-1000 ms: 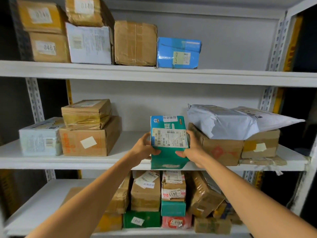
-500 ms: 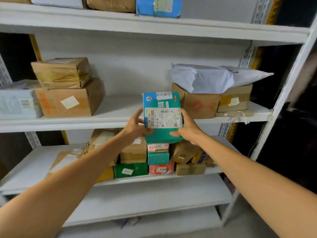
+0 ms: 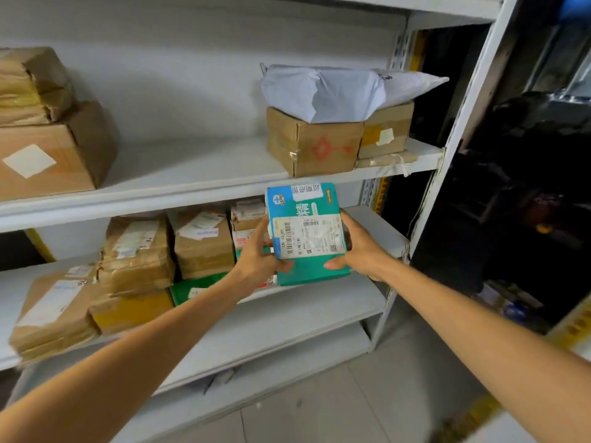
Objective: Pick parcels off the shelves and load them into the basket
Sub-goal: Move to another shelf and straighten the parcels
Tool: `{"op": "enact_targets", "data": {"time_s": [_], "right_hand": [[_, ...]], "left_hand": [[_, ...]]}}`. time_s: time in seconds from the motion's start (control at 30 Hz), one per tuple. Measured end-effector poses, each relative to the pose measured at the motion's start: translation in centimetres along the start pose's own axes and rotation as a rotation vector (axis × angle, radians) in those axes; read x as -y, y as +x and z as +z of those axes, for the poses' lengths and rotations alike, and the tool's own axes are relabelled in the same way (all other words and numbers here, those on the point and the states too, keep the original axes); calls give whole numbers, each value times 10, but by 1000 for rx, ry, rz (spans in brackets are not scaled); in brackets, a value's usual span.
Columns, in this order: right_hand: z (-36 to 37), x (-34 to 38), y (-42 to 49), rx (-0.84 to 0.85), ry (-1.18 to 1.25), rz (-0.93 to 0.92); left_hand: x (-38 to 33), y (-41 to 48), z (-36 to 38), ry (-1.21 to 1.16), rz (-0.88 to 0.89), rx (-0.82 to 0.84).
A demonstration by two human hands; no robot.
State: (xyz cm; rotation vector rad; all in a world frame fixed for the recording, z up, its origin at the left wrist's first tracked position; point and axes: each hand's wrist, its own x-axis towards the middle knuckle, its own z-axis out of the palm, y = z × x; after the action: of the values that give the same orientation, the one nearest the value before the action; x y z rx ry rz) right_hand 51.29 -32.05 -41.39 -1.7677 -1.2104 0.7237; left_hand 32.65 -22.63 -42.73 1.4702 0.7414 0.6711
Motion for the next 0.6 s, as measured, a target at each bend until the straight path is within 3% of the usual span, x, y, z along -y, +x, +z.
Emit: {"op": "enact_targets", "data": {"time_s": [0.2,0.6], "right_hand": [[-51,-58,-43,-210,46,112],[-179,-159,-195,-813,73,400]], "left_hand": [[19,34,78,38,15,254],[22,46,335,241,67,762]]}}
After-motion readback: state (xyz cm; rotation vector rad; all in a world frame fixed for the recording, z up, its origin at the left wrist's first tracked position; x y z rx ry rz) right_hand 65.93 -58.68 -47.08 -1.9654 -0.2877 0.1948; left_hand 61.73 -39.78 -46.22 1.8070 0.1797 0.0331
